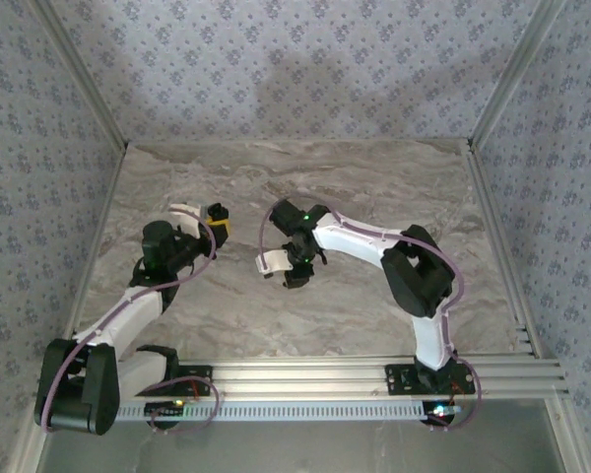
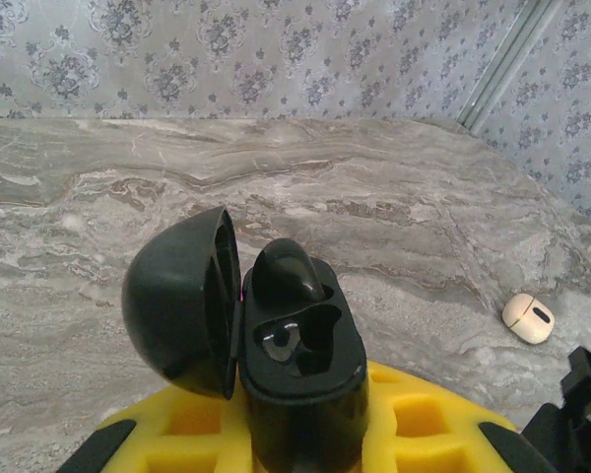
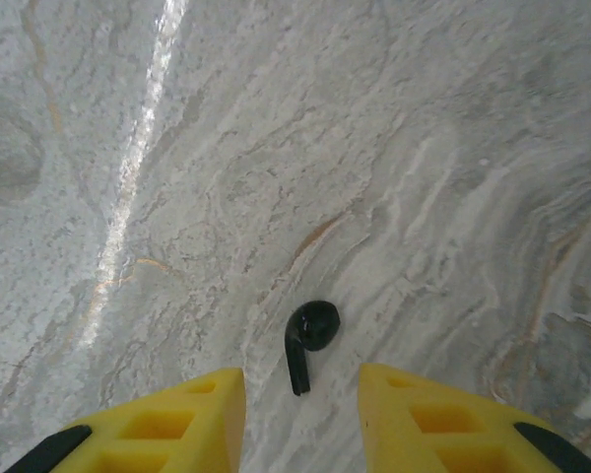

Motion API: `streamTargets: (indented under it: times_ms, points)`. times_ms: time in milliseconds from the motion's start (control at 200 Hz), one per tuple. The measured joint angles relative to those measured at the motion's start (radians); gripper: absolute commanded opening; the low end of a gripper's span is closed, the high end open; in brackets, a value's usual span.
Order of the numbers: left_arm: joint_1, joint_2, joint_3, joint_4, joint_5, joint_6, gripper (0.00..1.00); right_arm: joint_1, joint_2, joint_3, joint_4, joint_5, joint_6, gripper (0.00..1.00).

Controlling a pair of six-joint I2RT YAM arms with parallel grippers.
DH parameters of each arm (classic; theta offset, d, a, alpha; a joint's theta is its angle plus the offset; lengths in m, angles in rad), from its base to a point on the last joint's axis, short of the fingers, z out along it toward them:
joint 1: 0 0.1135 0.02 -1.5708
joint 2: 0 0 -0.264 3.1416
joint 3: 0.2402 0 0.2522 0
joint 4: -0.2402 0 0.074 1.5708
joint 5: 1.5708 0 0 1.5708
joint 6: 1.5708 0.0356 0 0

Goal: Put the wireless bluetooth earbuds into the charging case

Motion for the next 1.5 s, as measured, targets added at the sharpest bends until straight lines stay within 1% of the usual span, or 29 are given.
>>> streamTargets:
  times_ms: [165, 565, 745, 1229, 1374, 1499]
  points:
    - [0.0, 0.0, 0.0, 0.0, 0.0, 0.0, 0.14, 0.006, 0.045, 0.0, -0.001, 0.001, -0.012, 0.36]
    - [0.0, 0.001, 0.0, 0.0, 0.0, 0.0, 0.14, 0.008, 0.086, 0.008, 0.009, 0.002, -0.014, 0.33]
    - [0.0, 0.001, 0.0, 0.0, 0.0, 0.0, 0.14, 0.008, 0.094, 0.018, 0.009, 0.009, -0.014, 0.29]
    - [0.0, 0.002, 0.0, 0.0, 0.0, 0.0, 0.14, 0.008, 0.098, 0.024, 0.012, 0.019, -0.006, 0.2]
    - [0.0, 0.013, 0.0, 0.0, 0.007, 0.005, 0.15, 0.006, 0.088, 0.008, 0.056, 0.009, 0.017, 0.19]
    - [0.0, 0.027, 0.0, 0.005, 0.025, 0.012, 0.15, -0.006, 0.057, -0.048, 0.132, -0.012, 0.063, 0.19]
